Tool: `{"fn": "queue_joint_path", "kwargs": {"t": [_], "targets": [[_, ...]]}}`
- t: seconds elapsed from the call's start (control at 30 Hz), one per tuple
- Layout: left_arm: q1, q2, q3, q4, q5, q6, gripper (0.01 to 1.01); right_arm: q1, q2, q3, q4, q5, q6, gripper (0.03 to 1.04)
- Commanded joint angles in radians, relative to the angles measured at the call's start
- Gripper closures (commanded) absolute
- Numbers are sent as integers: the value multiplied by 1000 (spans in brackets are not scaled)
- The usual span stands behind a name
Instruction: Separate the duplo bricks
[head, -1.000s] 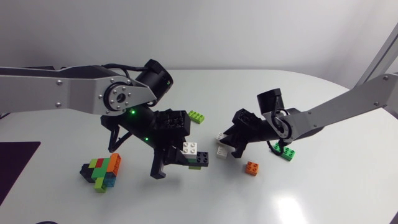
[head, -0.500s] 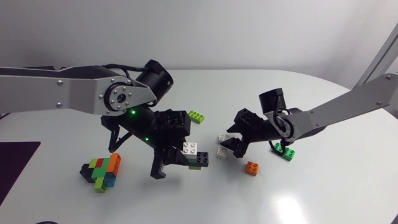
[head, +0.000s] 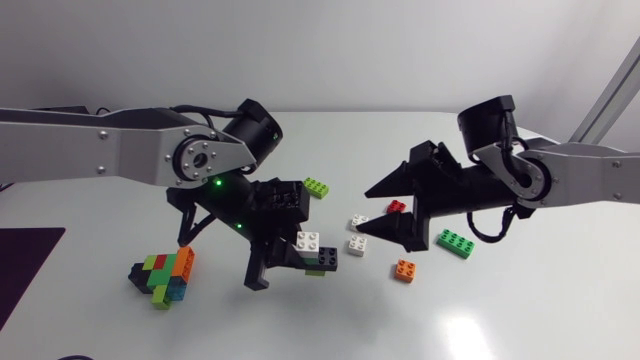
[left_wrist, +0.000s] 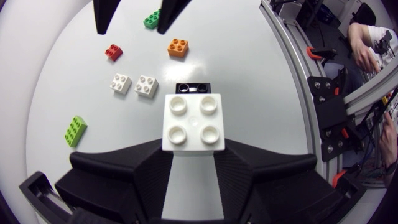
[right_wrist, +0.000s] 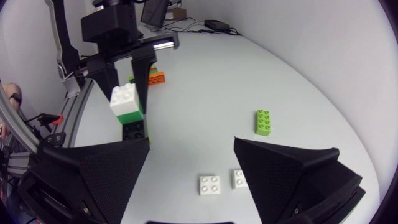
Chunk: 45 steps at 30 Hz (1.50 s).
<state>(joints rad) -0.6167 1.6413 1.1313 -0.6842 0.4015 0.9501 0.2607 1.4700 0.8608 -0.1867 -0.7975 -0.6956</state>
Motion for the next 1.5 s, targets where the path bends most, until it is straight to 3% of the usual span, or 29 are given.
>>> {"fn": "queue_joint_path", "kwargs": {"t": [0.0, 0.5, 0.67, 0.9, 1.13, 1.33, 1.37, 1.4, 1.47], "targets": [[-11, 26, 36, -3, 11, 21, 674, 38, -22, -49, -30, -16, -19, 75], [-37, 26, 56, -9, 11, 7, 674, 186, -42, -129, 4, 58, -19, 80], [-44, 28, 67, -8, 16, -1, 674, 207, -42, -147, 30, 81, -13, 138], [-57, 35, 71, -8, 16, -8, 674, 236, -48, -175, 79, 113, -7, 328], [-57, 41, 79, -8, 17, -14, 674, 253, -57, -200, 125, 146, -7, 782], [-57, 45, 79, -11, 19, -20, 672, 247, -60, -198, 133, 147, -10, 792], [-57, 45, 82, -12, 19, -24, 656, 244, -59, -198, 135, 147, -8, 792], [-55, 45, 85, -17, 20, -25, 572, 242, -57, -198, 136, 147, -8, 792], [-51, 41, 97, -38, 23, -24, 328, 239, -54, -197, 136, 147, -10, 792]]}}
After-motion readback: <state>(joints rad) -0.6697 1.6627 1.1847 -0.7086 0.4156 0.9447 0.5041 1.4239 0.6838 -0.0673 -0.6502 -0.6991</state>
